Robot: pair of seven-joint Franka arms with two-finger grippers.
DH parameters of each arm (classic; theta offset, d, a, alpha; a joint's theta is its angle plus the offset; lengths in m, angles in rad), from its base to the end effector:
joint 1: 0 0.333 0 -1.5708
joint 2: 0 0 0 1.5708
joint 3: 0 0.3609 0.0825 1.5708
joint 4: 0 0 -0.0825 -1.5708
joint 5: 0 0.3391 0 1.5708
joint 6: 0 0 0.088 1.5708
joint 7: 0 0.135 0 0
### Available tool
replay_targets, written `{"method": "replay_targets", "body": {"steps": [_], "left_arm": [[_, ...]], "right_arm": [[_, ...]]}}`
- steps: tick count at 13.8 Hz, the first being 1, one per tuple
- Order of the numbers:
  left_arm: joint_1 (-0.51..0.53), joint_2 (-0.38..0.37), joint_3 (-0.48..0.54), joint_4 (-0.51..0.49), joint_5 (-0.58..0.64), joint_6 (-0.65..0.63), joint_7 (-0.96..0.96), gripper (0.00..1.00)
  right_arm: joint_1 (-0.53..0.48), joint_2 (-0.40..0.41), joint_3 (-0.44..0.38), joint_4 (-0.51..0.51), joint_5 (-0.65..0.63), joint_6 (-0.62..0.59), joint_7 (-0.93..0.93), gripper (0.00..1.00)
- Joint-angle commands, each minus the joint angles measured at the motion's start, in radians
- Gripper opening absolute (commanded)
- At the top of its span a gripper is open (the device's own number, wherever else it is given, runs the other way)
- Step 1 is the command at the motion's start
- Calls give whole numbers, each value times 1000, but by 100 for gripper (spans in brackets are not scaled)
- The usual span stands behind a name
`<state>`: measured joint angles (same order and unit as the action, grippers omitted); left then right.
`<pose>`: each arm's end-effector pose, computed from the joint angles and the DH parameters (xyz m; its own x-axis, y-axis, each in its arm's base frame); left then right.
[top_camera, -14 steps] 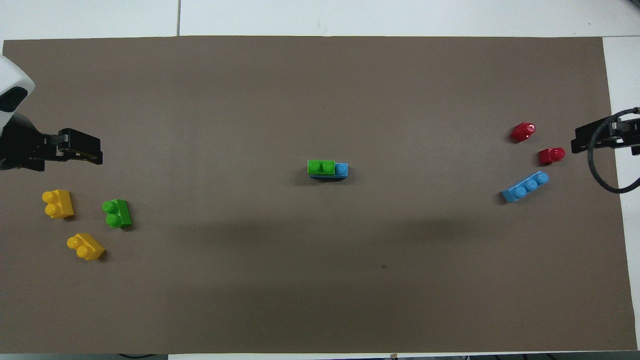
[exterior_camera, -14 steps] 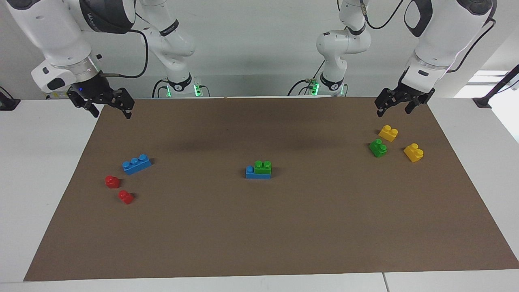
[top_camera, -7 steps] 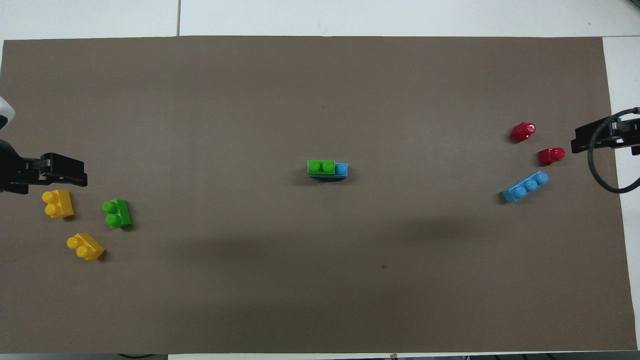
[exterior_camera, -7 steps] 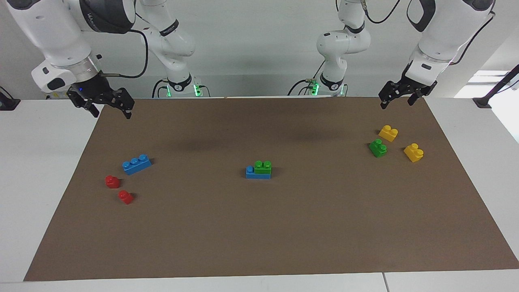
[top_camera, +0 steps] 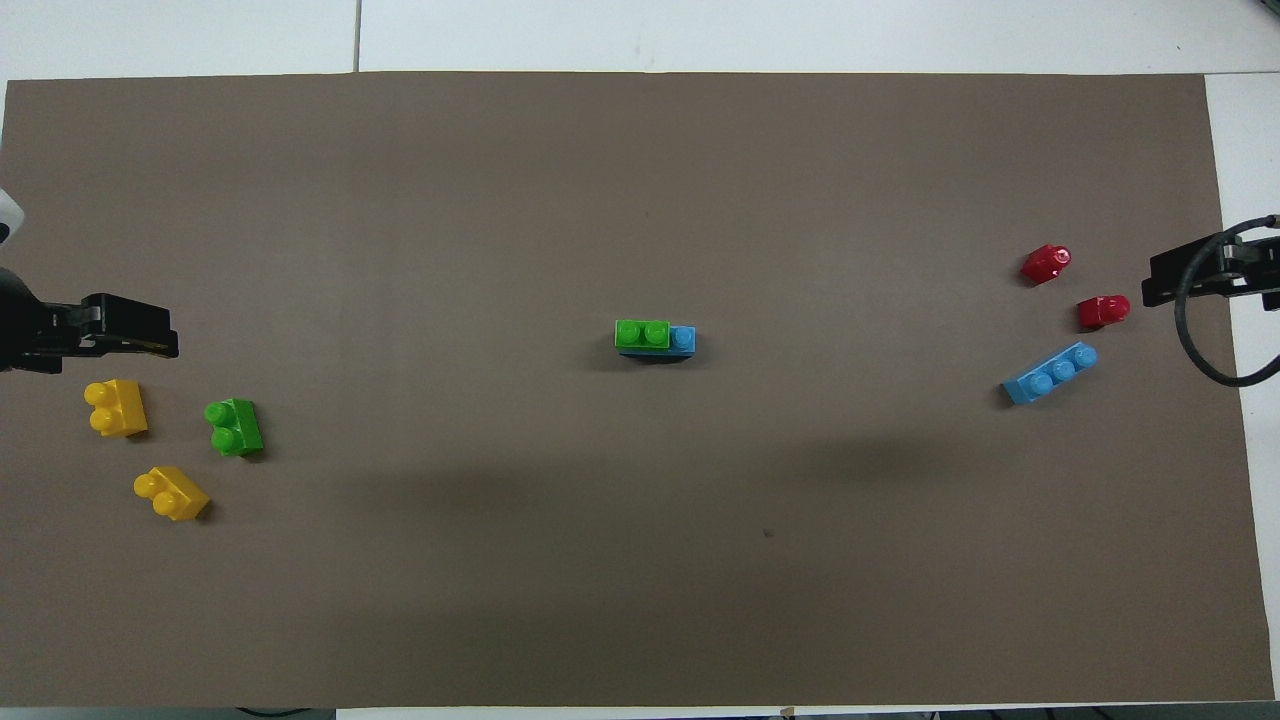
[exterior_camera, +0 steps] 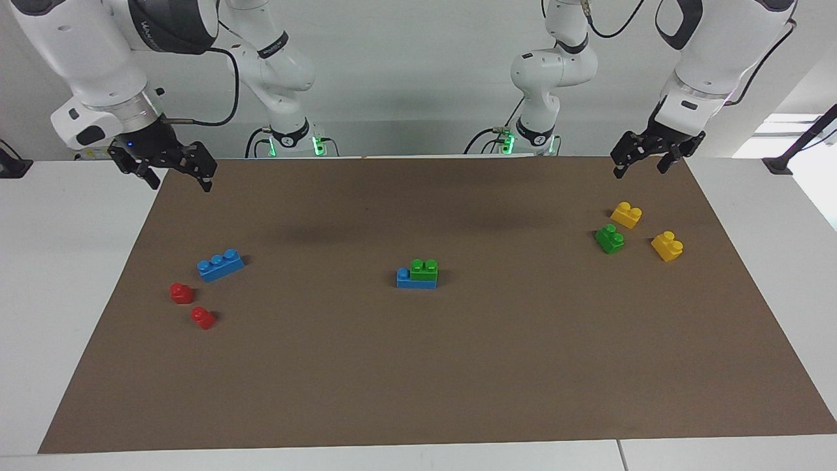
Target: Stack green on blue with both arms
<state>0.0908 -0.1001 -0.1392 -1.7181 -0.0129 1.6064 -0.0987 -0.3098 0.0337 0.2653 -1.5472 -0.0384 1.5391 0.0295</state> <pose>0.4745 -0.0285 0.6302 0.9986 0.0516 -0.0124 0.0516 -0.9987 -0.0022 0.5156 -0.0310 0.6321 0.9964 -0.0749 -0.0397 -0.0737 -0.9968 0.0307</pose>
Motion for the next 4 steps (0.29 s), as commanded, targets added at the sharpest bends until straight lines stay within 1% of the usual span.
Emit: {"method": "replay_targets", "body": {"steps": [1,4], "left_arm": [[17,-24,-11,-31,-18,26,4,100],[7,-26,-13,-32,-18,26,2,100]], "right_arm": [[-11,-21,8,-24,-6,13,0,100],[-11,-21,8,-24,-5,13,0,100]]}}
